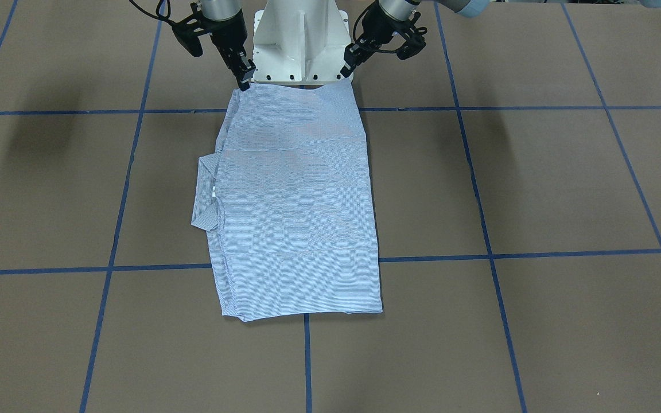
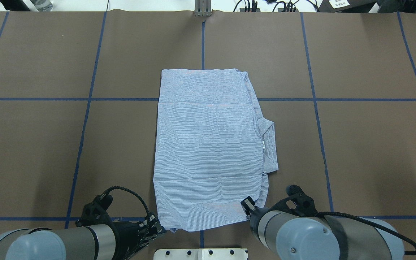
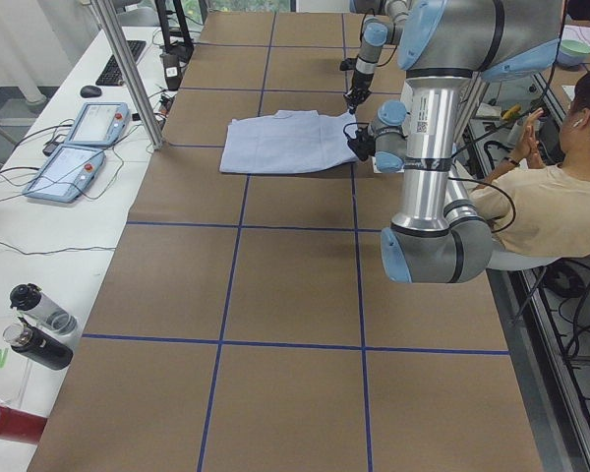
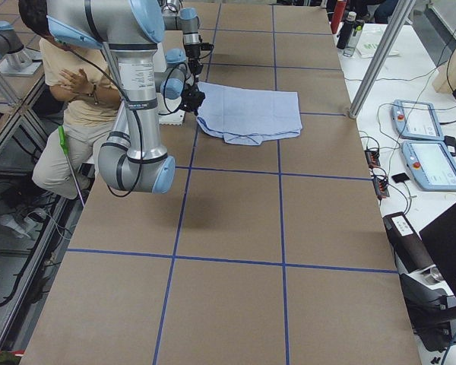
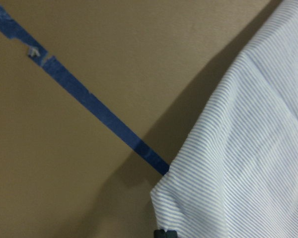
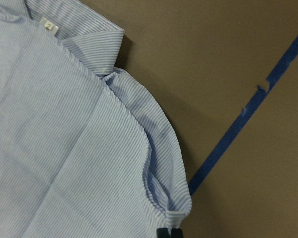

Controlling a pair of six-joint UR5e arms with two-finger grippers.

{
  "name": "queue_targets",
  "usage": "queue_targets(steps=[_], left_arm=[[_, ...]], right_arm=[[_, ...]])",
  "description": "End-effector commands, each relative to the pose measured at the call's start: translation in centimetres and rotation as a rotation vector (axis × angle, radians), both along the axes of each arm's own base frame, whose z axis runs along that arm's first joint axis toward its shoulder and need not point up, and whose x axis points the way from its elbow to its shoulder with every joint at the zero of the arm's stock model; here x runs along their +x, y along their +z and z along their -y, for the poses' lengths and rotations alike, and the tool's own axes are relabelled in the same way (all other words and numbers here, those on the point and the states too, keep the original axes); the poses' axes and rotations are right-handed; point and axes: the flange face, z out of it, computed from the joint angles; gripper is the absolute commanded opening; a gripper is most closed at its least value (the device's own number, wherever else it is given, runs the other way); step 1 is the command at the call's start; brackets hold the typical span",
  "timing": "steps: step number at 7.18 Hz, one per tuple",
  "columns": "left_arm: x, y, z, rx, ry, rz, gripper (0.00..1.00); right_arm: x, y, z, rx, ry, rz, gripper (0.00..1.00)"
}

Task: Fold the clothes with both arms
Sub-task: 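Lift the nearer edge with both grippers and fold it away from the robot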

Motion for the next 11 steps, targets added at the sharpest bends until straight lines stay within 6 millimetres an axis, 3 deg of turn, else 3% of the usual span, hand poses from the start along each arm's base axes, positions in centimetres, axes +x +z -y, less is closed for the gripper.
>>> queue_targets(steps=[1, 5, 9, 10, 11], left_arm=[[-3.3, -3.5, -0.1, -0.002, 0.0, -0.015, 0.0], [-7.1, -7.0, -0.4, -0.055, -0.011, -0.073, 0.0], [-9.9, -9.1, -0.9, -0.082, -0.004, -0.094, 0.0], [-10.6, -9.5, -0.9, -0.082, -0.004, -0.107, 0.0], [-11.7, -10.3, -0.8, -0.082, -0.003, -0.128, 0.0]], right_arm=[[4.2, -2.9, 0.0, -0.002, 0.005, 0.021, 0.0], [8.8, -5.6, -1.7, -0.029, -0.023, 0.011, 0.0], [10.9, -7.1, -3.6, -0.082, -0.082, 0.055, 0.0], [11.5, -7.5, -3.9, -0.103, -0.107, 0.071, 0.0], [12.2, -7.5, -2.4, -0.109, -0.075, 0.075, 0.0]])
